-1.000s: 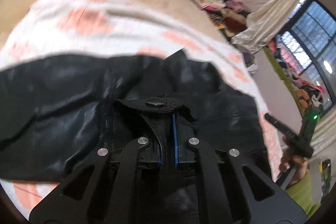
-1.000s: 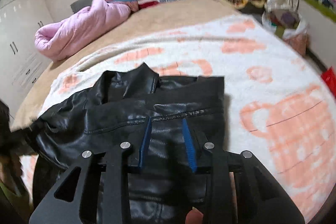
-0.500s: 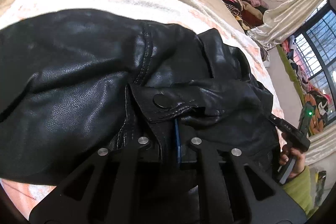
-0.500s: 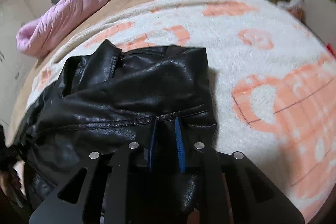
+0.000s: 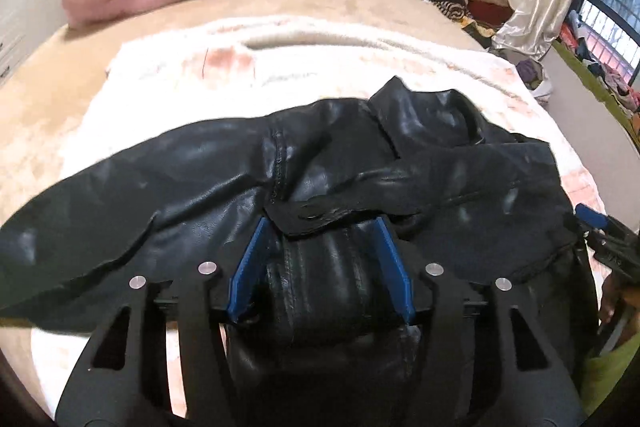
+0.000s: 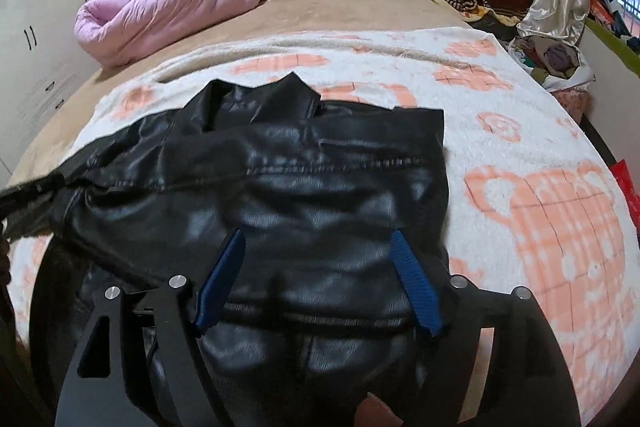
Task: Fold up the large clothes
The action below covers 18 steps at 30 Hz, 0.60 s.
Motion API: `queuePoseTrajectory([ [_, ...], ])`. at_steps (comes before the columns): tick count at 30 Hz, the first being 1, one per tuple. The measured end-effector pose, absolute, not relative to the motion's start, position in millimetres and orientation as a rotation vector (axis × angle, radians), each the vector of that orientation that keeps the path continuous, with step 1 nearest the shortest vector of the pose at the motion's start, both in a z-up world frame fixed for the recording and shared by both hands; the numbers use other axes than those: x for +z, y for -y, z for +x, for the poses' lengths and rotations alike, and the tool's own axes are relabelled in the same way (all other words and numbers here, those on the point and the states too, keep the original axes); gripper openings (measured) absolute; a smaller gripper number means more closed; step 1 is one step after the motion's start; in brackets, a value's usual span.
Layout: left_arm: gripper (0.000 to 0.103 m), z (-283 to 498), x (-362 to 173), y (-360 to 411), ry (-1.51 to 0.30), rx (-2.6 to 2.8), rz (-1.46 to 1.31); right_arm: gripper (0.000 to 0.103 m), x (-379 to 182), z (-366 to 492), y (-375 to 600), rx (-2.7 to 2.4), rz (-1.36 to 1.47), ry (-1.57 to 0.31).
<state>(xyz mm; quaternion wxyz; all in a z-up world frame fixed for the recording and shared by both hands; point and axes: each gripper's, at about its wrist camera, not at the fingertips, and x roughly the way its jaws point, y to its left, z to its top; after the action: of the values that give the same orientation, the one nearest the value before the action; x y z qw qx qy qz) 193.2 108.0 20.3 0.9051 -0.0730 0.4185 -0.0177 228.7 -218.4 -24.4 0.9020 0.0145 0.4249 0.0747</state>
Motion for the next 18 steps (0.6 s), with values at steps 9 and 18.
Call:
queuePoseTrajectory([
  [9, 0.046, 180, -13, -88, -0.953, -0.078, -0.159, 0.074, -41, 208, 210, 0.182, 0.032, -0.917],
  [18, 0.048, 186, -45, -101, -0.996, -0.077, -0.216, 0.074, -68, 214, 209, 0.158, 0.028, -0.971],
])
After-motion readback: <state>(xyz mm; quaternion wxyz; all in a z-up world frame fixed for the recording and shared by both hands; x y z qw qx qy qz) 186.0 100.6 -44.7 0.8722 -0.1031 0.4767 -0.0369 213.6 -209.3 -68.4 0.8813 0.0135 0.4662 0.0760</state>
